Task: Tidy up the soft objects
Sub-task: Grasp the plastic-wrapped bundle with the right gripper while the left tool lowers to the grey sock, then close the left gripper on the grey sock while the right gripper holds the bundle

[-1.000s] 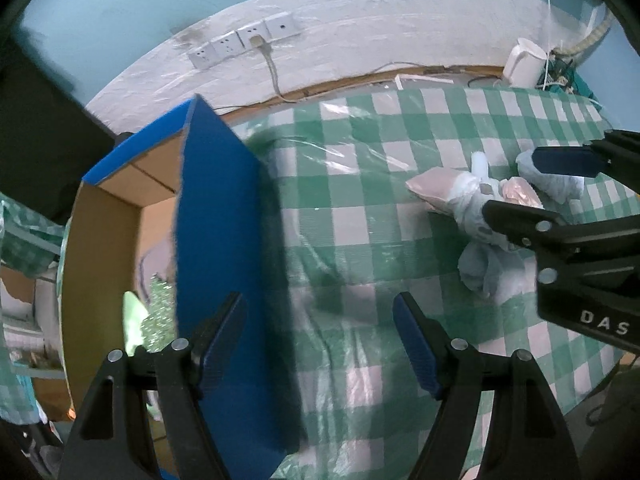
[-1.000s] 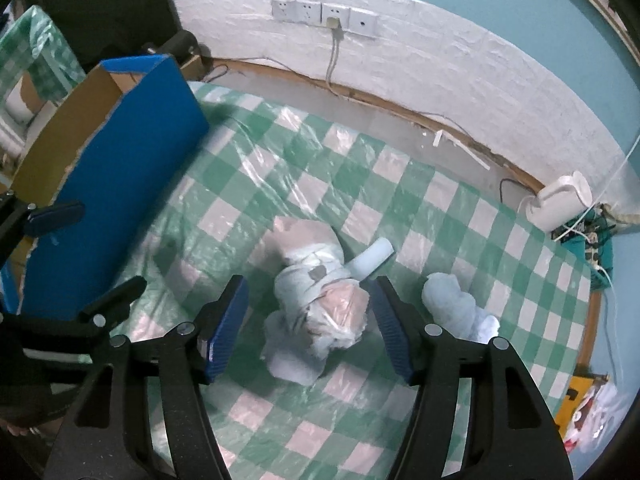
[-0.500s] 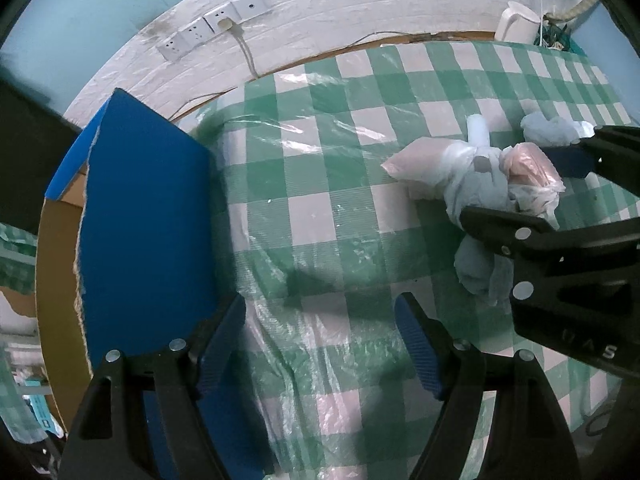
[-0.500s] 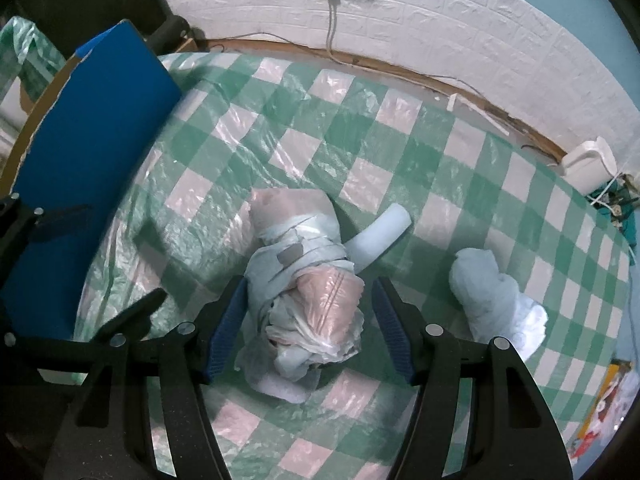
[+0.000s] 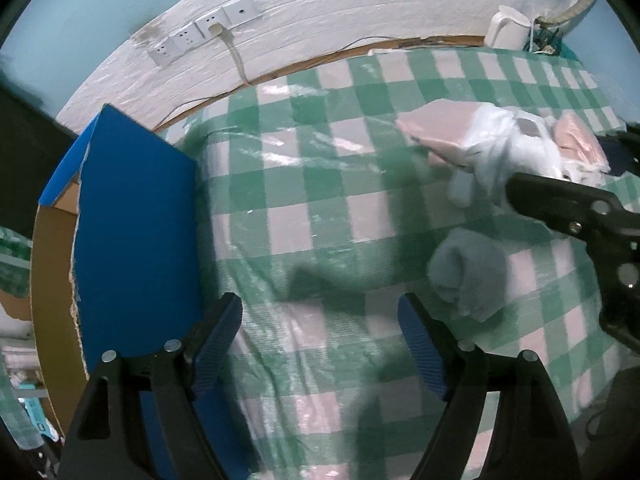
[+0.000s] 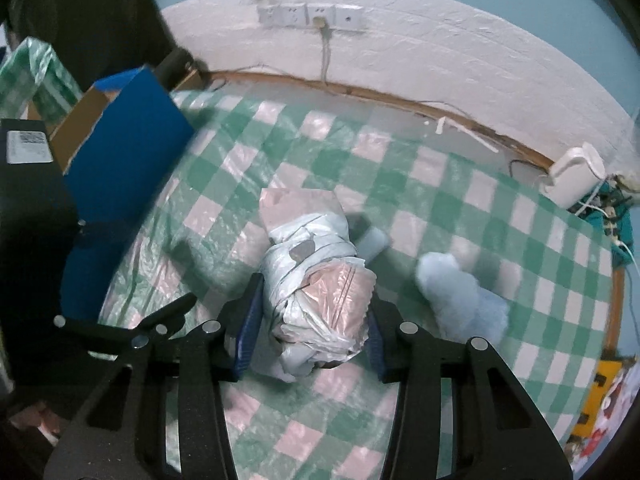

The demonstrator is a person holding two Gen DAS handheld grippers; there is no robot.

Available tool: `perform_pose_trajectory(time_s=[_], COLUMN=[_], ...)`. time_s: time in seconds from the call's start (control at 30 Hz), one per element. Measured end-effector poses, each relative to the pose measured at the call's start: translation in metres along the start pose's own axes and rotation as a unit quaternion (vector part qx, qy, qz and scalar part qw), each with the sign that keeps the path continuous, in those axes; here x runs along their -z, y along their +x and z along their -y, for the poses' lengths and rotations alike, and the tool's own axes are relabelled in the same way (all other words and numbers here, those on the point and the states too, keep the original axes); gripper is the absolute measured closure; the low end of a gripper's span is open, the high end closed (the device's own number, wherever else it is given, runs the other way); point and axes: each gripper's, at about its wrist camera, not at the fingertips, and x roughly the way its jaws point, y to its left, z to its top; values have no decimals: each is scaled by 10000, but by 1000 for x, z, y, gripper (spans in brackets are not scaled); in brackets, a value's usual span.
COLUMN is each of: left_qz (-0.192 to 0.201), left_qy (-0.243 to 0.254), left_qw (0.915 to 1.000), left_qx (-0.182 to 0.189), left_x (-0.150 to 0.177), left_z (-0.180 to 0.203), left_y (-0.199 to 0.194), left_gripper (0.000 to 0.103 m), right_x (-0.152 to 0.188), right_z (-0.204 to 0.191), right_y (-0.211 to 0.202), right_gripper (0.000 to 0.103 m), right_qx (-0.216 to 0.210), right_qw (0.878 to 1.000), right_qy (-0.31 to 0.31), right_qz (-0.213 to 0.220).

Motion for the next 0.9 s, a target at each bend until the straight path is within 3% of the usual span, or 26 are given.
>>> perform_pose_trajectory(time_s=[0.27,0.57,0.9], left_qz=[156,-106,-318], left_qy=[47,-83,-128], left_qw=[9998,9984,9976], left_qx=[130,540,599], left_x=[-7,-24,-32], left_z=[33,54,69], left_y=[-11,6,31], left_gripper=[14,12,11], right_x=[26,49,57], right_z=[38,64,76], right_y=[-15,-20,-2], right_gripper=[58,58,58], right_qx=[265,408,432], right_qw=[9991,9975,9968], right_qy=[343,567,623], right_qz=[24,-68,-254])
